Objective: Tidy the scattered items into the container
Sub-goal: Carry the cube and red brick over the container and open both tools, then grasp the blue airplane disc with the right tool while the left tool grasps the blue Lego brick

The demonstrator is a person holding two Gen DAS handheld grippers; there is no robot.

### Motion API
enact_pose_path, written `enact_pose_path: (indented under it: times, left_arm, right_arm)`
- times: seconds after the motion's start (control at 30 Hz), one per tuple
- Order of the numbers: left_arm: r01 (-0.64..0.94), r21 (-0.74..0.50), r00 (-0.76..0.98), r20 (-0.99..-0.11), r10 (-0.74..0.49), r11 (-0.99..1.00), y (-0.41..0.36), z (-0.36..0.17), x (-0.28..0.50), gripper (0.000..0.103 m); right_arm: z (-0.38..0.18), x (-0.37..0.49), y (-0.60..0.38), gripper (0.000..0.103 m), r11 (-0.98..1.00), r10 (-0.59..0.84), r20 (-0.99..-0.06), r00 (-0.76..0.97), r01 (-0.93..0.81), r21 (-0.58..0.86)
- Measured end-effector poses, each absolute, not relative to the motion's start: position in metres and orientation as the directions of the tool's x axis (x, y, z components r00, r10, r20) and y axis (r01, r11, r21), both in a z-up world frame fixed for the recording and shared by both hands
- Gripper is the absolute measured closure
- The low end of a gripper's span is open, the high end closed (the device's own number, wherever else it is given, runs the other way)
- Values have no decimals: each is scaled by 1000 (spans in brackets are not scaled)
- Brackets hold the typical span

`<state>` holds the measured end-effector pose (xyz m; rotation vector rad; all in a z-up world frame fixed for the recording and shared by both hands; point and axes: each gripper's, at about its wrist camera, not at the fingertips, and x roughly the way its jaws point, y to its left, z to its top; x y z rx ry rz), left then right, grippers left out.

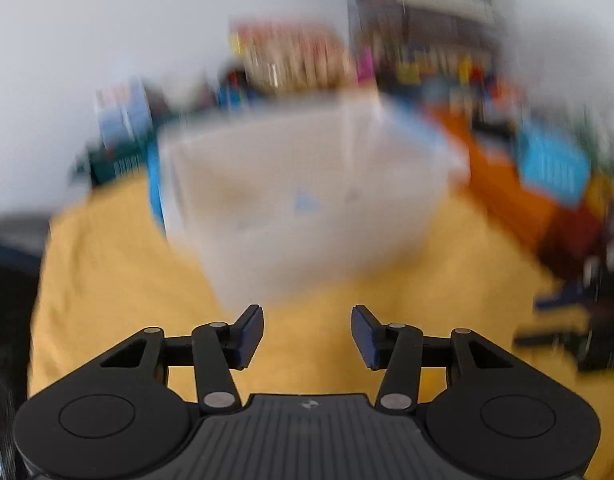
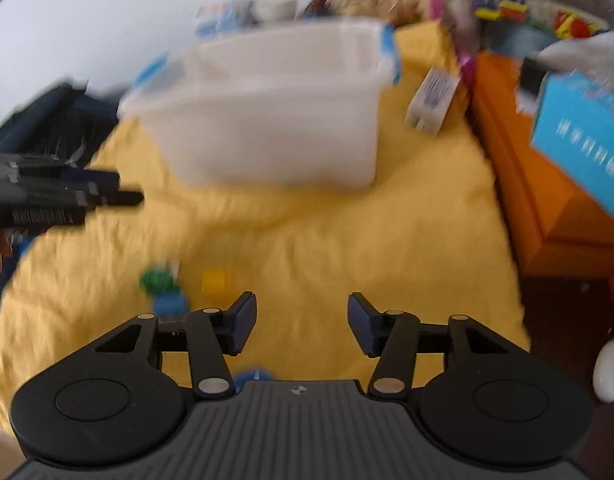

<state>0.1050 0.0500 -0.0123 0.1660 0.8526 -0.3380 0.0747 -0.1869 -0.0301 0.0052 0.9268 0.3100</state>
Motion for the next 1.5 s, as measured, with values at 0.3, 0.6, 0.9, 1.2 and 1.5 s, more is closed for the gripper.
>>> enact_pose_path:
  times: [0.3,0.6,0.9,1.2,1.5]
  left_arm:
    - [310,-217,446,-827,-343,926,52,-61,92,53]
    - [437,-114,475,-813,-336,892,17,-60,82,63]
    - [602,218,579,-781,-233,768,-15,-65,3,63]
    - [611,104,536,-785,-313,785,-14,-63,-26,62]
    - [581,83,536,-788,-304,810,-8,-66,-23,61]
  right_arm:
    - [-66,54,-171,58,935,297,-849,437,-315,165]
    - [-64,34,-167,79,919,308,-833,459,-371,136]
    - [-59,18,-170,86,903,327,-813,482,-414,118]
    - [-55,25,-180,75,916,338,-800,495,-367,160]
    - [-75,54,-181,52,923,364,-827,428,-287,258]
